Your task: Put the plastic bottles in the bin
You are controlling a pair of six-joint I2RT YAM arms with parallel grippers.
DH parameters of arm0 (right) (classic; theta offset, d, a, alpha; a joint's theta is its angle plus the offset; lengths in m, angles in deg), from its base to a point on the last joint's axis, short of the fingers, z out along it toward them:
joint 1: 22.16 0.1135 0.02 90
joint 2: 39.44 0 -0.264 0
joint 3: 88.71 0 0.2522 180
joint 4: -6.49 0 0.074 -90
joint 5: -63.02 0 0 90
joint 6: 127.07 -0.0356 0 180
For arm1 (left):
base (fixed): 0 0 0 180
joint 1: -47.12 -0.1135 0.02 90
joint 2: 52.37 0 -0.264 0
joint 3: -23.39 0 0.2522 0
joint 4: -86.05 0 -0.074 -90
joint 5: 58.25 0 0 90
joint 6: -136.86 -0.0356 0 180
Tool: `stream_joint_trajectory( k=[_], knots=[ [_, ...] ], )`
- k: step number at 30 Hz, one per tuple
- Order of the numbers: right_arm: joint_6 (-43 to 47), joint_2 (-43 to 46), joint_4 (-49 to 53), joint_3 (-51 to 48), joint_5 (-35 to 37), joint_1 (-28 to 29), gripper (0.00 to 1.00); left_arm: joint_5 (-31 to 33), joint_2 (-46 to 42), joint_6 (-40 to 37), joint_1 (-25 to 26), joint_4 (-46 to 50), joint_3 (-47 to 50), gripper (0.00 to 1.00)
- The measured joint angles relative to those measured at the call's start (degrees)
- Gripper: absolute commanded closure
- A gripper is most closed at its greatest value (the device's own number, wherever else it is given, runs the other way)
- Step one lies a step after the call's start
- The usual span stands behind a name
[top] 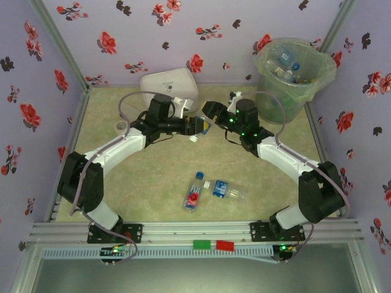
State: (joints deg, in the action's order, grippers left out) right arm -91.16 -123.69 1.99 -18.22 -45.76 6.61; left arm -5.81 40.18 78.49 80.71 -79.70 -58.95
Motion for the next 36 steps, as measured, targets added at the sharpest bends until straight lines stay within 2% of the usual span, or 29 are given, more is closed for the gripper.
stream_joint_trajectory(
  k=[2, 4, 7, 8, 13, 16, 19, 23, 29, 36],
  knots=[
    [0.0, 0.0, 0.1, 0.0, -0.1, 0.0, 0.47, -0.1, -0.1, 0.5, 0.0, -0.1, 0.1, 0.44],
    [0.0, 0.0, 0.1, 0.0, -0.1, 0.0, 0.48, -0.1, -0.2, 0.8, 0.0, -0.1, 0.1, 0.34],
    [0.0, 0.0, 0.3, 0.1, 0.2, 0.0, 0.48, -0.2, -0.2, 0.7, 0.1, -0.5, 0.3, 0.04],
    [0.1, 0.0, 0.8, 0.2, 0.5, 0.0, 0.48, 0.0, -0.3, 0.8, 0.2, -0.6, 0.5, 0.00],
    [1.8, -0.1, 5.9, 2.7, 2.0, -0.9, 0.49, 0.5, -2.4, 2.7, -0.9, -3.6, 3.7, 0.00],
    [3.7, -0.1, 9.7, 6.4, 2.7, -3.3, 0.50, 1.5, -4.7, 6.1, -3.9, -7.3, 7.5, 0.00],
    [5.9, -0.1, 12.4, 10.5, 3.5, -7.6, 0.51, 4.1, -6.5, 9.0, -7.7, -9.7, 10.3, 0.00],
    [8.7, -0.1, 16.9, 17.1, 5.7, -15.8, 0.50, 10.7, -9.1, 11.1, -11.3, -9.2, 13.2, 0.00],
    [12.7, -0.1, 20.2, 27.5, 13.0, -25.7, 0.52, 19.1, -13.4, 11.3, -11.5, -6.1, 16.8, 0.00],
    [17.5, -0.8, 18.9, 32.1, 25.8, -29.6, 0.53, 22.7, -14.7, 10.3, -10.9, -2.9, 18.1, 0.00]
  ],
)
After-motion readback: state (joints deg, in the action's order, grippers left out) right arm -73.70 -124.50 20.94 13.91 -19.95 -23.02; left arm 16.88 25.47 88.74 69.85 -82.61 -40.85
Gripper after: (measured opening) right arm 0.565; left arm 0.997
